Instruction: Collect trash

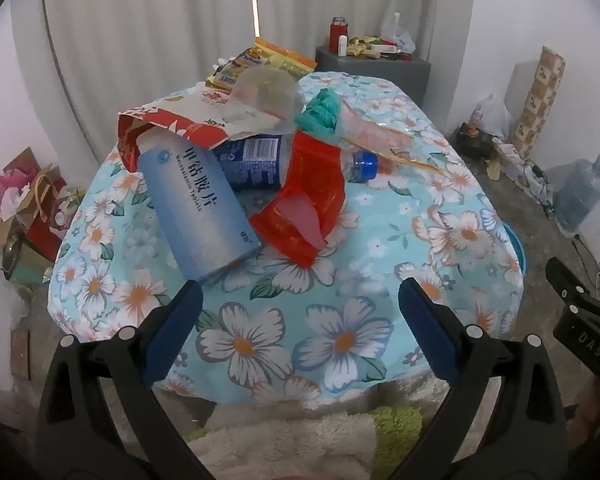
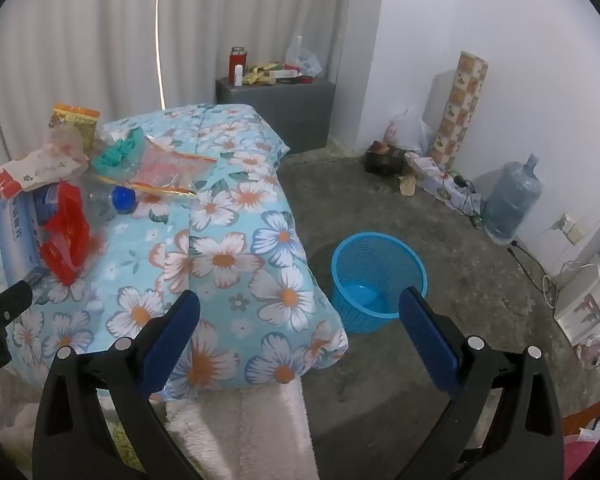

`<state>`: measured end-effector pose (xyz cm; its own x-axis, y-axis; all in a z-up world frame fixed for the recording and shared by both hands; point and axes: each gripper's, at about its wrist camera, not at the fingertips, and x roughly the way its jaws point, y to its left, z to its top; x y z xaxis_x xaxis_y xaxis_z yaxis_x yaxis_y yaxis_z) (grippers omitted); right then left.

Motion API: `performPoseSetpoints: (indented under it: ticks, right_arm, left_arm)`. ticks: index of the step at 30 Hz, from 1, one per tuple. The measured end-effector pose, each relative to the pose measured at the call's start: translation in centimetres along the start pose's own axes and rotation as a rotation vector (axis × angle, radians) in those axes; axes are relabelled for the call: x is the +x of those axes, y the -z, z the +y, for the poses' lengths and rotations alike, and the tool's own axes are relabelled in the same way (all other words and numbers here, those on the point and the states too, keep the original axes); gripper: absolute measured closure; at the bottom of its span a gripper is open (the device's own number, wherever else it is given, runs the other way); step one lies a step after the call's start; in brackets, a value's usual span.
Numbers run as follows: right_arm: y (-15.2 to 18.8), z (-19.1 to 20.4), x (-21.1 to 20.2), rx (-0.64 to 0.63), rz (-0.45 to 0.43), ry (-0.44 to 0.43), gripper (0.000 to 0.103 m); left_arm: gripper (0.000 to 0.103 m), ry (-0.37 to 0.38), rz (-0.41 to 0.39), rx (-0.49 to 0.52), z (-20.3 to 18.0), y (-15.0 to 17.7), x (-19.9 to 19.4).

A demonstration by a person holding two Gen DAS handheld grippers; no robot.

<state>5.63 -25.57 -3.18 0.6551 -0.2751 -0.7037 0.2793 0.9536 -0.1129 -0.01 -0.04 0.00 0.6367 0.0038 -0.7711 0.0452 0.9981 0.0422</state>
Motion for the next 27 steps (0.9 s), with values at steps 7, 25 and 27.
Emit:
performPoseSetpoints:
  ticks: [7, 25, 27]
  right_arm:
    - [-0.04, -0.1, -0.04, -0.001, 0.0, 0.002, 0.006]
    - [0.07, -0.18, 0.13, 0.0, 0.007, 0.0, 0.006]
    - [0.09, -0.23, 0.06, 0.001, 0.007, 0.0, 0.006]
  left_arm:
    - [0.009, 0.005, -0.004, -0.007, 0.05, 0.03, -0.09]
    - [0.009, -0.02, 0.004, -0.015, 0.43, 0.07, 0.32]
    - [0.009, -0.024, 0.004, -0.014, 0.39, 0.05, 0.3]
